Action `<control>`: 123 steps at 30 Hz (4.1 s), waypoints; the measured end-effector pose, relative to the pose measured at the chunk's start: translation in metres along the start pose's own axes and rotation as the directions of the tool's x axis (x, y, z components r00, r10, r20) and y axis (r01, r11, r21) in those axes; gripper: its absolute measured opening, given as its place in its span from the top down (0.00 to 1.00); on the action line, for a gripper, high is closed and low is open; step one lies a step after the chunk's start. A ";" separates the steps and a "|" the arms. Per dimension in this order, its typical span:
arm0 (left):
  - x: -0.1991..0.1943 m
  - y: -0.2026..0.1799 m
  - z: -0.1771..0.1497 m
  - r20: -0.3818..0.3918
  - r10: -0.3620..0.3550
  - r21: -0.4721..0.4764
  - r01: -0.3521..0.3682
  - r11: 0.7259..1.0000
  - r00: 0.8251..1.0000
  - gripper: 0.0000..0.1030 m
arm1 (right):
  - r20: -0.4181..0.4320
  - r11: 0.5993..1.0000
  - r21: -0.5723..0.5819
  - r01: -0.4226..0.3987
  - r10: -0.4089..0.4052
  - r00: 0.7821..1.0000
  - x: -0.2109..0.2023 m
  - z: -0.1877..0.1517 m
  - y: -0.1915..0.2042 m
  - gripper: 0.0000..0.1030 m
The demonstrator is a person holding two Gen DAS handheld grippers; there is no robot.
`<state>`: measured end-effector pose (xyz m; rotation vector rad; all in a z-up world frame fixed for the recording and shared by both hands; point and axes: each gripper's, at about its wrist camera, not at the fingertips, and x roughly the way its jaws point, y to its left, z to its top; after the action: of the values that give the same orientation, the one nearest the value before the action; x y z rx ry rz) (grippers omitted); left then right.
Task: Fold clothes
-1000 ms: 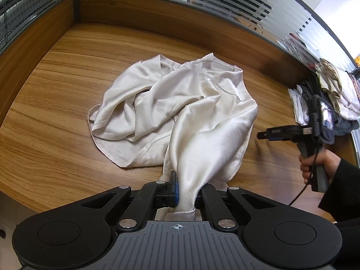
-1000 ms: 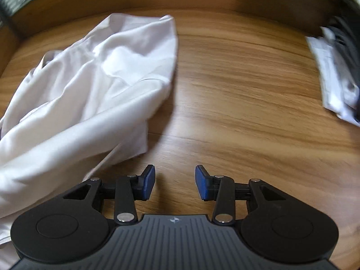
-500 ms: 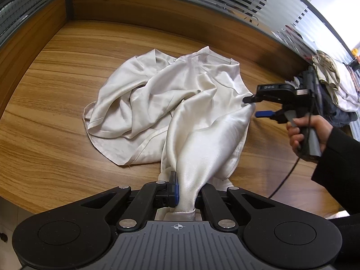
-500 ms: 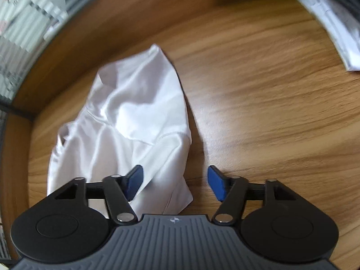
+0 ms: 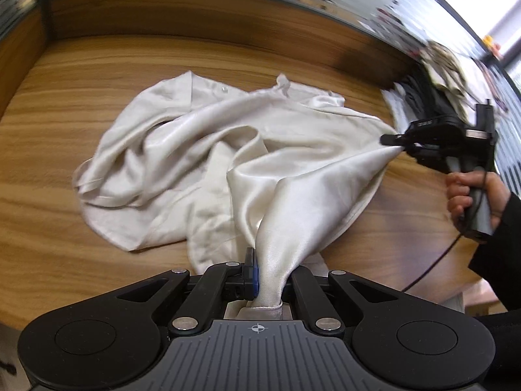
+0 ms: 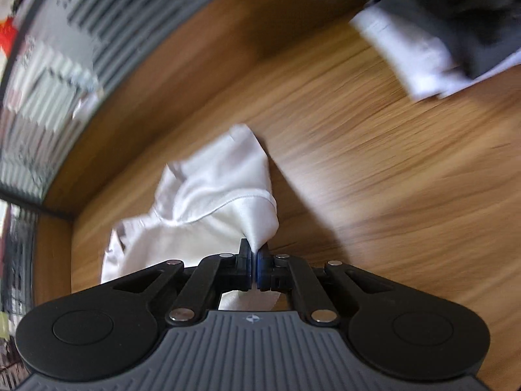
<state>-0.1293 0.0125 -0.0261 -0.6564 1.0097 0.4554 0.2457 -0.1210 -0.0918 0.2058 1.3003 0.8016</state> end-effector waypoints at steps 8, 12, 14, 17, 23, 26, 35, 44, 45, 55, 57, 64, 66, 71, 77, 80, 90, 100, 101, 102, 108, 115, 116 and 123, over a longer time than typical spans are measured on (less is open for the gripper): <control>0.020 -0.067 0.012 -0.040 -0.118 0.160 0.123 0.980 0.992 0.96 | 0.211 0.994 0.105 0.021 -0.043 0.976 -0.136 0.007 -0.067 0.97; 0.034 -0.116 0.019 -0.054 -0.192 0.241 0.199 0.950 0.980 0.96 | 0.342 0.990 0.141 0.025 -0.072 0.937 -0.214 0.010 -0.092 0.97; 0.035 -0.139 0.022 -0.047 -0.235 0.269 0.238 0.933 0.971 0.96 | 0.414 0.991 0.131 0.040 -0.091 0.906 -0.252 0.011 -0.094 0.97; 0.026 -0.162 0.026 -0.023 -0.303 0.283 0.297 0.912 0.953 0.96 | 0.515 0.994 0.089 0.060 -0.098 0.852 -0.304 0.017 -0.086 0.97; -0.009 -0.156 0.034 0.081 -0.357 0.237 0.330 0.914 0.931 0.96 | 0.616 0.997 -0.068 0.047 0.005 0.788 -0.361 0.048 -0.056 0.97; -0.017 -0.129 0.035 0.134 -0.316 0.172 0.292 0.941 0.939 0.97 | 0.591 0.988 -0.153 0.025 0.072 0.804 -0.341 0.064 -0.021 0.97; -0.009 0.031 0.016 0.126 -0.130 -0.081 0.140 0.987 0.984 0.97 | 0.333 0.948 -0.311 -0.068 0.176 0.926 -0.170 0.069 0.133 0.97; 0.008 0.183 -0.015 0.034 0.054 -0.237 -0.045 0.970 0.998 0.97 | 0.022 0.884 -0.462 -0.065 0.085 0.996 0.051 0.009 0.287 0.97; 0.010 0.198 -0.019 0.021 0.073 -0.256 -0.065 0.965 0.997 0.97 | -0.007 0.875 -0.480 -0.067 0.072 0.997 0.074 -0.001 0.304 0.97; 0.013 0.300 -0.050 -0.086 0.187 -0.402 -0.206 0.892 0.979 0.97 | -0.202 0.751 -0.650 -0.112 -0.029 0.979 0.241 -0.107 0.443 0.97; 0.013 0.308 -0.051 -0.104 0.206 -0.414 -0.231 0.881 0.973 0.97 | -0.227 0.726 -0.675 -0.132 -0.034 0.973 0.259 -0.125 0.464 0.97; 0.009 0.308 -0.056 -0.147 0.239 -0.406 -0.279 0.870 0.960 0.90 | -0.302 0.673 -0.712 -0.200 -0.036 0.953 0.283 -0.162 0.504 0.91; 0.006 0.303 -0.052 -0.131 0.246 -0.374 -0.277 0.885 0.961 0.72 | -0.326 0.683 -0.696 -0.222 -0.024 0.945 0.280 -0.162 0.506 0.76; 0.004 0.291 -0.024 -0.063 0.217 -0.274 -0.227 0.935 0.974 0.56 | -0.343 0.701 -0.667 -0.252 0.011 0.939 0.234 -0.135 0.486 0.66; 0.009 0.270 0.003 -0.030 0.152 -0.134 -0.154 0.979 0.988 0.54 | -0.277 0.698 -0.690 -0.191 -0.011 0.961 0.162 -0.106 0.430 0.61; 0.018 0.253 0.008 -0.033 0.104 -0.068 -0.106 0.992 0.994 0.54 | -0.250 0.709 -0.689 -0.151 -0.037 0.968 0.129 -0.099 0.390 0.60; 0.042 0.183 -0.007 -0.098 -0.007 0.092 0.016 0.996 0.995 0.47 | -0.224 0.762 -0.644 -0.062 -0.110 0.968 0.039 -0.127 0.246 0.57; 0.066 0.120 -0.020 -0.165 -0.055 0.164 0.082 0.983 0.985 0.43 | -0.255 0.768 -0.636 -0.074 -0.119 0.960 -0.017 -0.181 0.164 0.56; 0.069 0.115 -0.022 -0.174 -0.057 0.162 0.086 0.983 0.983 0.42 | -0.257 0.766 -0.639 -0.075 -0.121 0.959 -0.022 -0.185 0.158 0.56; 0.073 0.111 -0.023 -0.186 -0.060 0.155 0.089 0.984 0.981 0.42 | -0.262 0.766 -0.639 -0.077 -0.123 0.957 -0.024 -0.189 0.154 0.56; 0.100 0.090 -0.041 -0.255 0.000 0.105 0.028 0.994 0.967 0.42 | -0.313 0.754 -0.650 -0.093 -0.154 0.937 -0.039 -0.204 0.121 0.56; 0.117 0.085 -0.056 -0.268 0.101 0.054 -0.090 0.995 0.958 0.44 | -0.263 0.758 -0.651 -0.027 -0.192 0.945 -0.045 -0.198 0.079 0.56; 0.117 0.084 -0.056 -0.268 0.116 0.053 -0.106 0.993 0.956 0.48 | -0.258 0.759 -0.651 -0.023 -0.192 0.947 -0.044 -0.198 0.077 0.56; 0.093 0.093 -0.042 -0.184 0.099 -0.015 -0.104 0.994 0.978 0.97 | -0.253 0.747 -0.662 -0.054 -0.155 0.955 -0.036 -0.199 0.082 0.54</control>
<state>-0.1702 0.0559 -0.1510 -0.6794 1.2182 0.5038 0.0293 -0.1422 -0.0761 -0.5469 1.2020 1.2353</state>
